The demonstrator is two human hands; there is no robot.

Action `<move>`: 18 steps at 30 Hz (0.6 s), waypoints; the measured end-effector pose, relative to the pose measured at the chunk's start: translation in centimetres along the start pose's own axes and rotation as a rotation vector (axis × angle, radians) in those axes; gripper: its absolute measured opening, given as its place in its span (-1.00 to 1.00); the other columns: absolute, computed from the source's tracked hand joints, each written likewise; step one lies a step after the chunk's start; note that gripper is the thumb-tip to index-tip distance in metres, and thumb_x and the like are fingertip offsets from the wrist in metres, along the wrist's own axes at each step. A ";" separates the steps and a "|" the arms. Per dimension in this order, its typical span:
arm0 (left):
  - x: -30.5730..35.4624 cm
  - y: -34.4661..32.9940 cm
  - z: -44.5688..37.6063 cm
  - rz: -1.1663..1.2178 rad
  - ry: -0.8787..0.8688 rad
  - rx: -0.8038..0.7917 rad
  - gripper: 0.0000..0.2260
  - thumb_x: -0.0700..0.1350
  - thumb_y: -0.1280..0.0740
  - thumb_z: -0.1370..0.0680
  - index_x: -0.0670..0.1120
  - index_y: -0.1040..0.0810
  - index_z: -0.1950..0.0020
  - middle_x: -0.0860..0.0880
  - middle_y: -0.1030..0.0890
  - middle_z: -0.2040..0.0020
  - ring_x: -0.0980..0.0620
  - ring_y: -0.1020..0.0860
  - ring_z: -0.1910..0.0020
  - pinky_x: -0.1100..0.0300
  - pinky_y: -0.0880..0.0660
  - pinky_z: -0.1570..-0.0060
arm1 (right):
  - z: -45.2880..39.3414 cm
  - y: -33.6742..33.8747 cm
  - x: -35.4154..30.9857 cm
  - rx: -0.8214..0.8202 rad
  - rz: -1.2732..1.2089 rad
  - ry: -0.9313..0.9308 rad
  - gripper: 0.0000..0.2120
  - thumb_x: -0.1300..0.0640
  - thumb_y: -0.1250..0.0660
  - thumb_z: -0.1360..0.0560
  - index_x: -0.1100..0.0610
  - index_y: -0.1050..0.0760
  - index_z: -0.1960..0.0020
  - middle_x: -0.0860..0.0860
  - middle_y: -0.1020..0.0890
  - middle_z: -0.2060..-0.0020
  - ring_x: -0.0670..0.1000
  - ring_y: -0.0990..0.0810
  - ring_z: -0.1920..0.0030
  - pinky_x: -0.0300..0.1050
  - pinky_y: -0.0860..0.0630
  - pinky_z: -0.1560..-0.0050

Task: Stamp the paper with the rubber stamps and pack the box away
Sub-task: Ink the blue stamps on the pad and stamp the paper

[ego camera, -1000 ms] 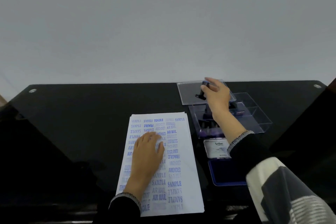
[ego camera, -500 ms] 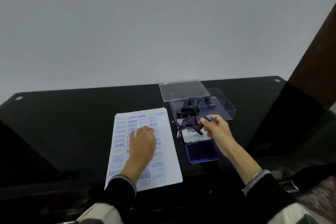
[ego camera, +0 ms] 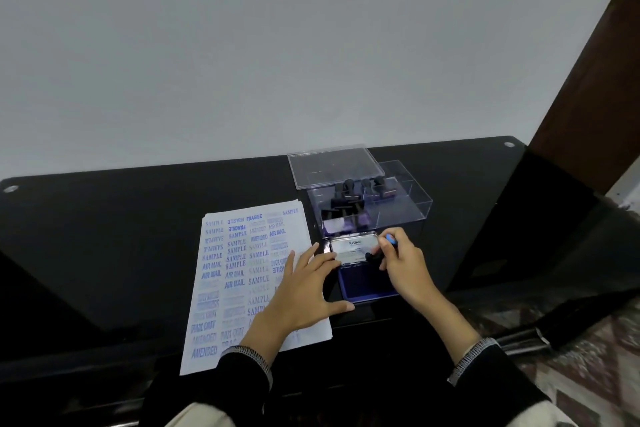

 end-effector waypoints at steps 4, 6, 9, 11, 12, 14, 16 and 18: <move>0.1 -0.1 0.0 -0.014 0.021 0.010 -0.26 0.44 -0.21 -0.41 0.11 -0.24 -0.50 0.21 -0.18 -0.51 0.14 0.14 -0.53 -0.15 0.31 -0.46 | 0.0 -0.2 0.1 -0.056 0.074 0.029 -0.87 0.14 -0.08 -0.64 0.01 -0.34 0.06 0.01 -0.59 0.19 -0.06 -0.47 0.34 -0.12 -0.45 0.22; 0.2 -0.1 0.1 -0.014 0.037 0.022 -0.26 0.45 -0.20 -0.41 0.13 -0.24 -0.50 0.22 -0.18 -0.51 0.13 0.13 -0.54 -0.15 0.33 -0.46 | 0.1 -0.3 0.1 -0.078 0.086 0.039 -0.84 0.15 -0.07 -0.64 -0.03 -0.32 0.08 0.03 -0.59 0.18 -0.05 -0.45 0.35 -0.11 -0.44 0.25; 0.3 -0.1 0.1 0.000 0.057 0.039 -0.27 0.46 -0.19 -0.40 0.14 -0.25 -0.49 0.23 -0.18 -0.50 0.12 0.11 -0.53 -0.14 0.33 -0.45 | 0.2 -0.5 0.2 -0.104 0.091 0.048 -0.84 0.17 -0.07 -0.64 -0.01 -0.32 0.08 0.08 -0.57 0.19 -0.05 -0.40 0.39 -0.19 -0.39 0.34; 0.3 -0.2 0.1 0.010 0.061 0.035 -0.26 0.46 -0.19 -0.40 0.15 -0.25 -0.49 0.23 -0.18 -0.50 0.12 0.11 -0.53 -0.14 0.33 -0.44 | 0.3 -0.6 0.2 -0.123 0.097 0.049 -0.87 0.18 -0.07 -0.64 0.03 -0.33 0.05 0.07 -0.55 0.21 -0.07 -0.37 0.40 -0.27 -0.36 0.38; 0.3 -0.2 0.1 0.015 0.061 0.034 -0.26 0.46 -0.19 -0.40 0.15 -0.25 -0.49 0.24 -0.18 -0.50 0.12 0.11 -0.53 -0.14 0.33 -0.44 | 0.3 -0.6 0.2 -0.129 0.101 0.051 -0.88 0.18 -0.07 -0.64 0.05 -0.33 0.04 0.06 -0.54 0.21 -0.07 -0.37 0.39 -0.29 -0.36 0.38; 0.2 -0.2 0.2 0.023 0.059 0.041 -0.26 0.47 -0.19 -0.39 0.15 -0.25 -0.49 0.24 -0.18 -0.50 0.13 0.10 -0.53 -0.13 0.33 -0.45 | 0.3 -0.7 0.2 -0.136 0.111 0.059 -0.89 0.18 -0.07 -0.64 0.05 -0.32 0.03 0.06 -0.55 0.19 -0.06 -0.39 0.35 -0.31 -0.37 0.35; 0.3 -0.2 0.1 0.043 0.060 0.049 -0.25 0.48 -0.17 -0.38 0.15 -0.27 -0.48 0.25 -0.19 -0.49 0.14 0.10 -0.53 -0.12 0.33 -0.45 | 0.3 -0.8 0.2 -0.145 0.119 0.068 -0.89 0.18 -0.06 -0.64 0.05 -0.32 0.02 0.07 -0.55 0.16 -0.04 -0.41 0.31 -0.31 -0.37 0.33; 0.2 0.0 0.2 0.078 0.063 0.064 -0.25 0.49 -0.16 -0.35 0.16 -0.30 -0.46 0.25 -0.22 -0.48 0.15 0.08 -0.53 -0.10 0.32 -0.45 | 0.3 -0.9 0.2 -0.154 0.124 0.070 -0.89 0.19 -0.06 -0.63 0.06 -0.32 0.02 0.06 -0.55 0.15 -0.03 -0.42 0.29 -0.32 -0.38 0.31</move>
Point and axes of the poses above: each hand's wrist, its own z-axis away from the middle knuckle, its own y-axis out of the back of the hand, x = y × z, the point moved 3 cm from there along -z, towards the middle knuckle
